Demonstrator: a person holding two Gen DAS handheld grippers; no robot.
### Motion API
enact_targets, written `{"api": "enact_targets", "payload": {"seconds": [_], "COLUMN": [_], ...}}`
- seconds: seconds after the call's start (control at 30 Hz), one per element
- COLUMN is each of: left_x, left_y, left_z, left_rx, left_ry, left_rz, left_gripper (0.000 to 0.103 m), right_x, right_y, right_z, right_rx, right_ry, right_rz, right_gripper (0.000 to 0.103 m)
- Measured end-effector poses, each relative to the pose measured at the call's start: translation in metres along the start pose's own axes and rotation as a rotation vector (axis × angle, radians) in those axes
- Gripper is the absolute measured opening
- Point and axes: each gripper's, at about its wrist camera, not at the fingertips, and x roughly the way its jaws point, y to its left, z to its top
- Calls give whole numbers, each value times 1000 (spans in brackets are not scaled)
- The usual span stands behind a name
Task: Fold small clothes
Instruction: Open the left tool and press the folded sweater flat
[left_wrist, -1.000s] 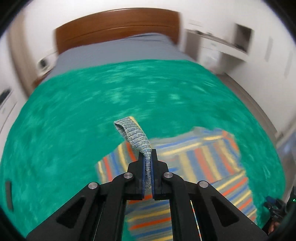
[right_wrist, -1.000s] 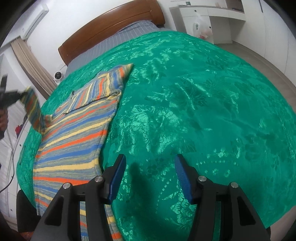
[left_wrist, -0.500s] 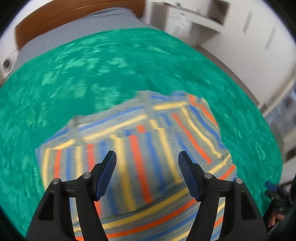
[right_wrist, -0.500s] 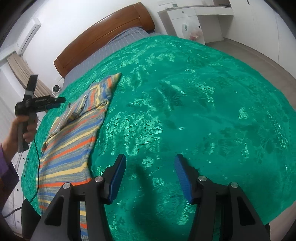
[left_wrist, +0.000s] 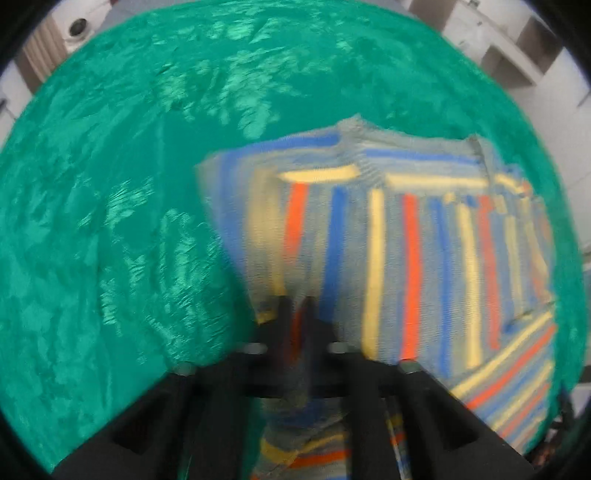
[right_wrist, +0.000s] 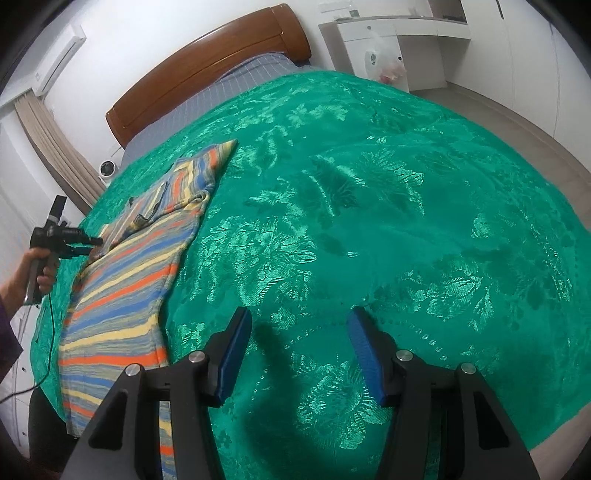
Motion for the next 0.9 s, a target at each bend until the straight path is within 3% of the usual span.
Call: {"api": "enact_targets", "payload": {"seconds": [0.2,0.37,0.43,0.5,0.57,0.63,0.77,0.9], "left_x": [-9,-2,-4,-13,-23,-25,-9,-18], "left_y": [32,28,29,32,31,27,18,27], "left_z": [-14,-24,-20,-17,-23,-31,-59,-78], "left_rx": [-132,-97,-96,-93,-76,-45,52,59], "left_ry": [-77,-66,-61,-84,-136,-138,-86,-66], "left_rz": [37,11,6,-8,-9,-14,73,58], "left_gripper": [2,5,22,63,79,81,82,89], "right_x": [0,4,4,4,4,4,6,5], "right_y": [-1,-1,1,1,1,1,5,2], "right_z": [-1,-1,-1,-1,-1,-1,-1,-2], "right_rx": [-1,-5,-14,-16,-13,-14,-29,-19], "right_ry": [3,5,5,6,7,7,10,7], "right_rz": [-2,-10,-15,-17,-13,-13,-20,-6], "right_gripper": [55,58,59,60,60,60,62,62]}}
